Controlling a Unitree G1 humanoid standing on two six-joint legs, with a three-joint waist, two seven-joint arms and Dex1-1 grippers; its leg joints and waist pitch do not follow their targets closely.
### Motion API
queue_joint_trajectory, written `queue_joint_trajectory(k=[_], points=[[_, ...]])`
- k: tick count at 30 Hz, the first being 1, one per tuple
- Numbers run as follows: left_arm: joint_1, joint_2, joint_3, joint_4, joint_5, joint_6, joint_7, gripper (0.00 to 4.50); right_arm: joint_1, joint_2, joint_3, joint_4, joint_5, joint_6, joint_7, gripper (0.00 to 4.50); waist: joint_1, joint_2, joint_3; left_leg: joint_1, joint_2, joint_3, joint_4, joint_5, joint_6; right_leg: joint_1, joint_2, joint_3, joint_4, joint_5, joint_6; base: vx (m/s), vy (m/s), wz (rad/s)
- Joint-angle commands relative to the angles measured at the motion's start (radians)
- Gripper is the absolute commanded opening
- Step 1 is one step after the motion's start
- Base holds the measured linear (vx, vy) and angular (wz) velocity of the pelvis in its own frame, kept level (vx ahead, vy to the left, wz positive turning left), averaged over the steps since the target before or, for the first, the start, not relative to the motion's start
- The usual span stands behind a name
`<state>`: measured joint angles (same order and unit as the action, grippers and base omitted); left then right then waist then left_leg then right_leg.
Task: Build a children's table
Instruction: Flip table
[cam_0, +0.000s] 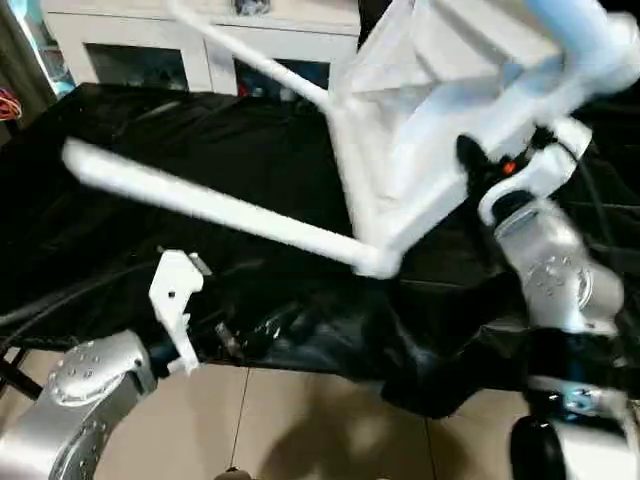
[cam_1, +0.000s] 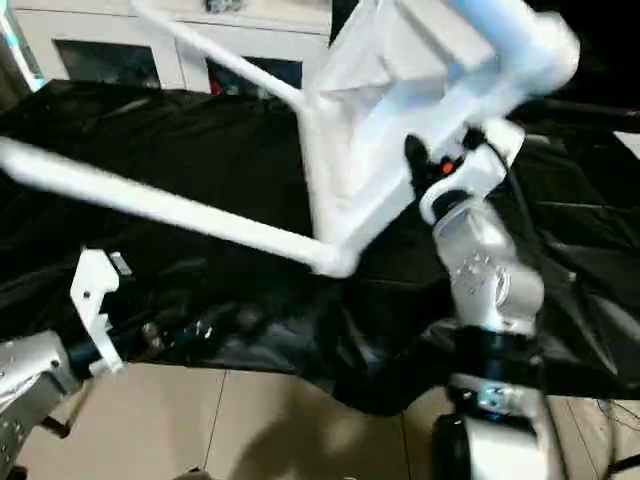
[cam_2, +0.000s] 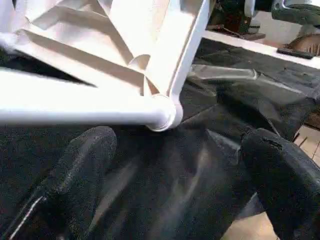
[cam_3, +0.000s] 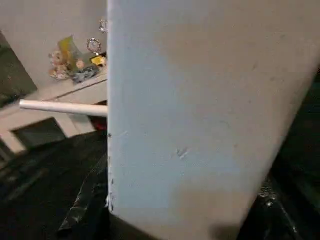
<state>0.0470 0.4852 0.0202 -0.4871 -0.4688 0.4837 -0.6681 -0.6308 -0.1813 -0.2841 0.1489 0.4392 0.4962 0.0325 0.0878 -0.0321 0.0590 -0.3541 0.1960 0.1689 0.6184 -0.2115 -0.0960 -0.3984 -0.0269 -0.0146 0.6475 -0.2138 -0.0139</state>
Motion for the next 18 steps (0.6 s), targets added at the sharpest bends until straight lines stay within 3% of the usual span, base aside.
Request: queue_joint_trajectory(k=[1,3,4,9,14,18], points=[[-0.041,0.008,-0.003,-0.023,0.029,-0.002,0.019,4.50,-0.011,-0.057,0.033,-0.020,-0.128,-0.026,-0.044,1.70,-0.010,0.010,-0.060,0.011,0.015,0.002,-0.072,-0.124,-0.061,0.037,-0.064,0.042,-0.079,-0.151,-0.083,0.000,0.000,0.00],[-0.059,0.004,-0.002,-0.020,0.040,-0.013,0.030,4.50,-0.019,-0.058,0.035,-0.019,-0.139,-0.030,-0.063,1.70,-0.008,0.010,-0.058,0.010,0.014,0.003,-0.071,-0.125,-0.061,0.035,-0.064,0.044,-0.080,-0.155,-0.083,0.000,0.000,0.00],[-0.081,-0.001,-0.004,-0.017,0.047,-0.023,0.043,4.50,-0.026,-0.055,0.038,-0.017,-0.157,-0.039,-0.096,1.70,-0.010,0.004,-0.059,0.004,0.013,0.002,-0.072,-0.119,-0.062,0.041,-0.066,0.043,-0.079,-0.158,-0.081,0.000,0.000,0.00],[-0.130,-0.014,-0.011,-0.008,0.064,-0.038,0.069,4.50,-0.036,-0.035,0.066,0.000,-0.210,-0.073,-0.160,1.70,-0.010,0.010,-0.065,0.003,0.013,0.000,-0.070,-0.100,-0.069,0.040,-0.065,0.042,-0.071,-0.103,-0.081,0.000,0.000,0.00],[-0.154,-0.017,-0.015,0.002,0.086,-0.042,0.080,4.50,-0.051,-0.008,0.095,0.016,-0.239,-0.091,-0.188,1.70,-0.013,0.007,-0.066,-0.001,0.011,0.000,-0.068,-0.082,-0.071,0.044,-0.063,0.042,-0.067,-0.066,-0.077,0.000,0.000,0.00],[-0.237,-0.017,-0.032,0.040,0.129,-0.060,0.105,4.50,-0.082,0.019,0.170,0.056,-0.277,-0.099,-0.151,1.70,-0.018,0.006,-0.066,-0.003,0.010,-0.002,-0.070,-0.088,-0.075,0.046,-0.065,0.041,-0.067,-0.087,-0.075,0.000,0.000,0.00]])
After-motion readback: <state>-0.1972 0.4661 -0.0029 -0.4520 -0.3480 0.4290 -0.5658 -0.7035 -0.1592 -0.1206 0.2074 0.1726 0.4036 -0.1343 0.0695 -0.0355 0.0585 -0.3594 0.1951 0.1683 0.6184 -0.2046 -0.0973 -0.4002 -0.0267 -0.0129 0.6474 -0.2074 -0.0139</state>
